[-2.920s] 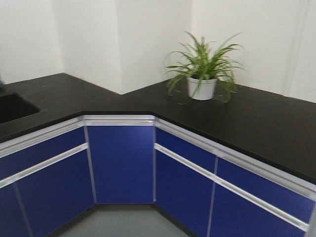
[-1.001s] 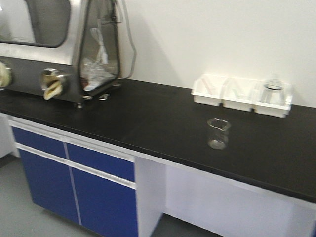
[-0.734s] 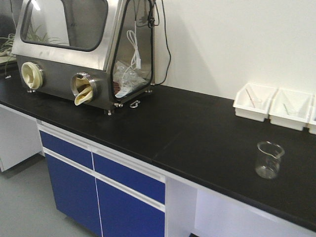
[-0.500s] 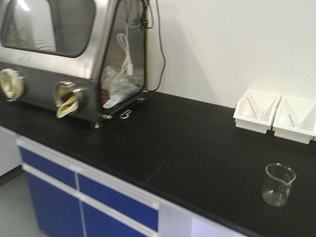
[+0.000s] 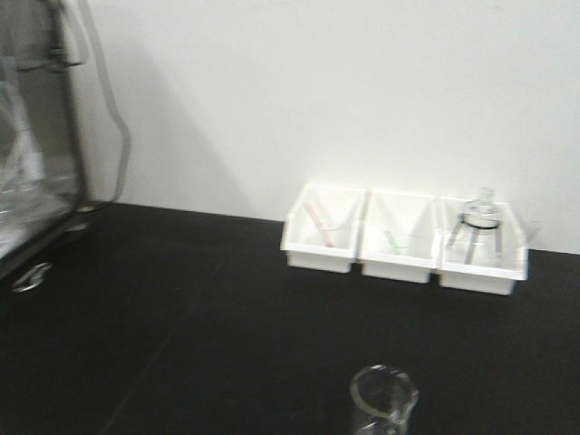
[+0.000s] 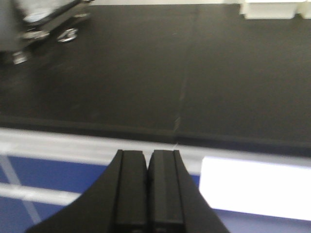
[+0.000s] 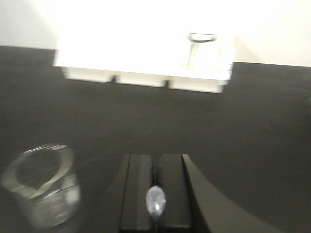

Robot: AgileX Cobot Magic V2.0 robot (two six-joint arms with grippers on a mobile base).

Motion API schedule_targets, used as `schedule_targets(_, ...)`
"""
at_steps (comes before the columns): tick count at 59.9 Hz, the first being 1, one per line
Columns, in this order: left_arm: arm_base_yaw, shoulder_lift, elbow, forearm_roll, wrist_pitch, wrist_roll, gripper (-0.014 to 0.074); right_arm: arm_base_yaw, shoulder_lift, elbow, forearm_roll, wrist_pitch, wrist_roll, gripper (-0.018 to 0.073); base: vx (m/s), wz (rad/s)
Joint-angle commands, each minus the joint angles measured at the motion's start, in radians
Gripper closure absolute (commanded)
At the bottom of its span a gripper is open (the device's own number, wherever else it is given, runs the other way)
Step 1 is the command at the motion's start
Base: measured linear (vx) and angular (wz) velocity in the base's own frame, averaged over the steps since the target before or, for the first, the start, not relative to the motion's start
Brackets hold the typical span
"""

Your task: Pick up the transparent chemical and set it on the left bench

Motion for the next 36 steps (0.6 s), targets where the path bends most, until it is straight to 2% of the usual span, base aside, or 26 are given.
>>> schedule_targets(1,-0.002,-0.019,0.016,-0.001,-0.078,-0.008,0.06,0.002,-0.005,-0.035,-0.009,-0.076,0.0,0.0562,0.34,-0.67)
schedule_targets(16,-0.002,-0.019,0.016,-0.001,-0.078,-0.008,0.06,0.002,-0.005,-0.035,-0.009,-0.076,0.0,0.0562,0.26,-0.56)
schedule_targets(36,-0.002,-0.019,0.016,-0.001,-0.078,-0.008,0.06,0.002,-0.005,-0.035,-0.009,-0.076,0.0,0.0562,0.11,-0.32)
